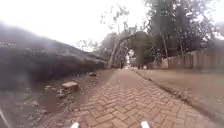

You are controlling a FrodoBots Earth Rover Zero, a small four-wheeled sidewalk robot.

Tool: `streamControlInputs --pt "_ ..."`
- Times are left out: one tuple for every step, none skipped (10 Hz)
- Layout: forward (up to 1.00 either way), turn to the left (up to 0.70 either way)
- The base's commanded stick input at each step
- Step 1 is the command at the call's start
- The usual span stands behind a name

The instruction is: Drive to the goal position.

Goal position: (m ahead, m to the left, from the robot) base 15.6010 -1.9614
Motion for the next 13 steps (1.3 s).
streamControlInputs --pt "0.70 -0.15" --pt "0.70 0.00" --pt "0.70 0.06" --pt "0.70 0.04" --pt "0.70 0.00" --pt "0.70 0.00" --pt "0.70 0.12" --pt "0.70 0.06" --pt "0.70 0.10" --pt "0.70 0.09" --pt "0.70 0.07" --pt "0.70 0.09" --pt "0.70 0.03"
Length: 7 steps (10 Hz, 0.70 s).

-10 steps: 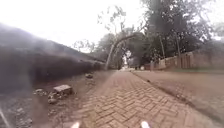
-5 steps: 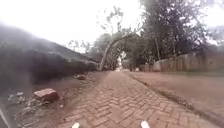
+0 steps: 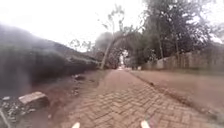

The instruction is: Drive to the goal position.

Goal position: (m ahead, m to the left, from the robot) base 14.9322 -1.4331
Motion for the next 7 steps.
streamControlInputs --pt "0.70 -0.33" --pt "0.70 -0.29" --pt "0.70 -0.25" --pt "0.70 0.04" --pt "0.70 0.02" --pt "0.70 0.00" --pt "0.70 0.00"
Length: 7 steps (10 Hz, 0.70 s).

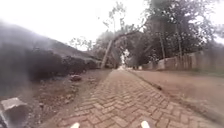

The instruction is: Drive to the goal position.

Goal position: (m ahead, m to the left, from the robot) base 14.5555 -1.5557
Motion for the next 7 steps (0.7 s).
streamControlInputs --pt "0.70 0.00" --pt "0.70 0.00" --pt "0.70 0.00" --pt "0.70 -0.09" --pt "0.70 -0.22" --pt "0.70 -0.28" --pt "0.70 -0.27"
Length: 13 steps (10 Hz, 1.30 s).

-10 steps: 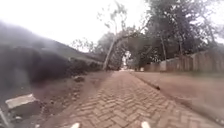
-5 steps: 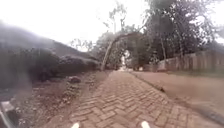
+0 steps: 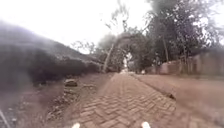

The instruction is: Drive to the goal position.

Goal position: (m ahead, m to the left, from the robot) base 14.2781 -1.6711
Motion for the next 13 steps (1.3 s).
streamControlInputs --pt "0.70 -0.35" --pt "0.70 -0.35" --pt "0.70 -0.35" --pt "0.70 -0.34" --pt "0.70 -0.35" --pt "0.70 0.04" --pt "0.70 0.05" --pt "0.70 -0.01" --pt "0.70 -0.16" --pt "0.70 -0.30" --pt "0.70 -0.35" --pt "0.70 -0.35" --pt "0.70 -0.35"
